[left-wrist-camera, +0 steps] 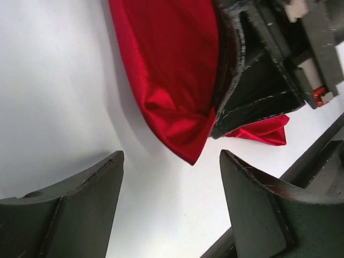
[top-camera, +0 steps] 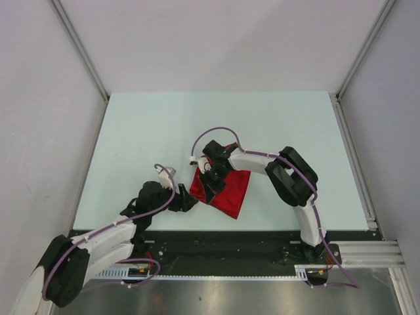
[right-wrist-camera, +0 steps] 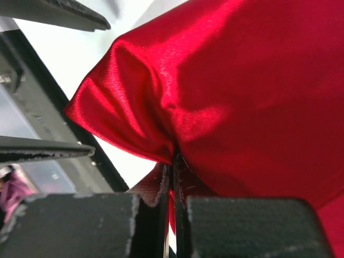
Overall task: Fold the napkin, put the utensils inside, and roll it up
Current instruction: Roll the napkin with the utensil
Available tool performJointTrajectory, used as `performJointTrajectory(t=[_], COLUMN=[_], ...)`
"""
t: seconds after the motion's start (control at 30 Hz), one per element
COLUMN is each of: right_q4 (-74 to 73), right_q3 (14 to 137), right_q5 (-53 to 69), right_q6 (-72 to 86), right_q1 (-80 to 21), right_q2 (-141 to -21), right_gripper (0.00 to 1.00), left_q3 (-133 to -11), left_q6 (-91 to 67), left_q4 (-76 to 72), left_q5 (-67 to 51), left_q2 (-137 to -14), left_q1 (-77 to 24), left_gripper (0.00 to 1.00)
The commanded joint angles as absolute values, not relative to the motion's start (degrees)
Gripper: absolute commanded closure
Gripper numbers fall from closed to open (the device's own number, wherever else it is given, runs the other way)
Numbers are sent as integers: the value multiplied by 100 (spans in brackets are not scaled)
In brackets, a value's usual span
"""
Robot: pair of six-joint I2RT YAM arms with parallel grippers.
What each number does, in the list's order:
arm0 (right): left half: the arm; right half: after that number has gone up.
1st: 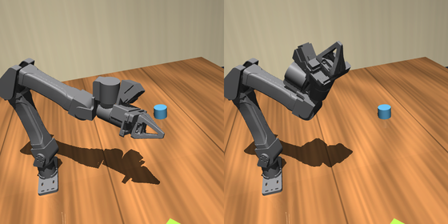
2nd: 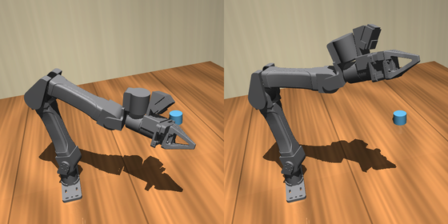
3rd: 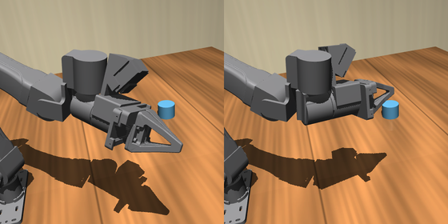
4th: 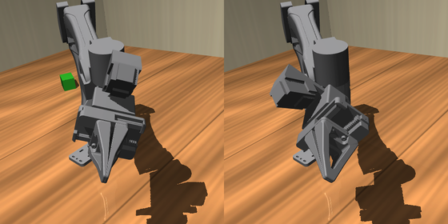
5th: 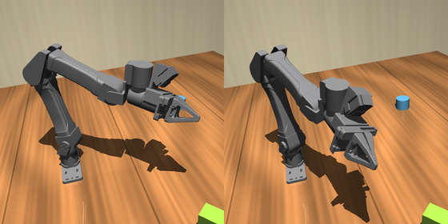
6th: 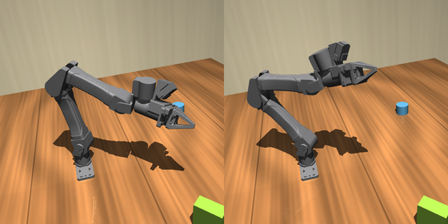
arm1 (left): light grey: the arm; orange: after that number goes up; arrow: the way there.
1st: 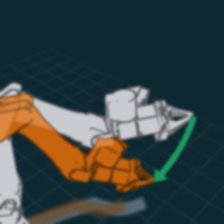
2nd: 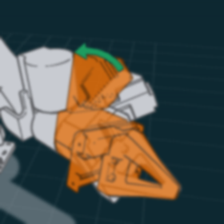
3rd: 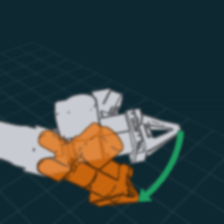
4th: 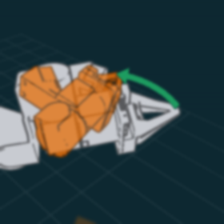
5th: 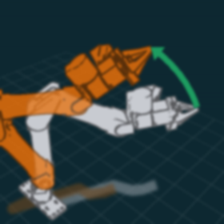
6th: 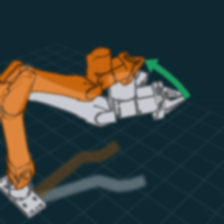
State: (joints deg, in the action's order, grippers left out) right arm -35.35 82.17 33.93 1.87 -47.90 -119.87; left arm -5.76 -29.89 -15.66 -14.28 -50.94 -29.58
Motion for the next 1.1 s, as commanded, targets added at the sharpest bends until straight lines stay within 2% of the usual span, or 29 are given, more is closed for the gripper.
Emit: performJointTrajectory(t=[0.0, 0.33, 0.73, 0.97, 1.0, 1.07], right_q4=[-3709, -3700, -3656, -3586, -3595, -3586], right_q3=[8411, 8446, 8481, 8473, 8473, 8464], right_q5=[3911, 4280, 4333, 4333, 4324, 4324], right_q6=[141, 229, 290, 352, 360, 369], right_q1=[-4676, -4307, -4201, -4175, -4175, -4175], right_q2=[-12427, -12928, -13131, -13140, -13140, -13140], right_gripper=[100, 100, 100, 100, 100, 100], left_q3=[-844, -1072, -1414, -1573, -1547, -1538], left_q6=[-2830, -2716, -2856, -3032, -3050, -3164], left_q4=[-2170, -2408, -2453, -2048, -2091, -2144], left_q5=[-1459, -1600, -1714, -1731, -1749, -1758], left_q2=[-5247, -5879, -6407, -6565, -6592, -6618], left_q1=[-3024, -3041, -3041, -3041, -3041, -3041], left_gripper=[24, 28, 54, 50, 51, 60])
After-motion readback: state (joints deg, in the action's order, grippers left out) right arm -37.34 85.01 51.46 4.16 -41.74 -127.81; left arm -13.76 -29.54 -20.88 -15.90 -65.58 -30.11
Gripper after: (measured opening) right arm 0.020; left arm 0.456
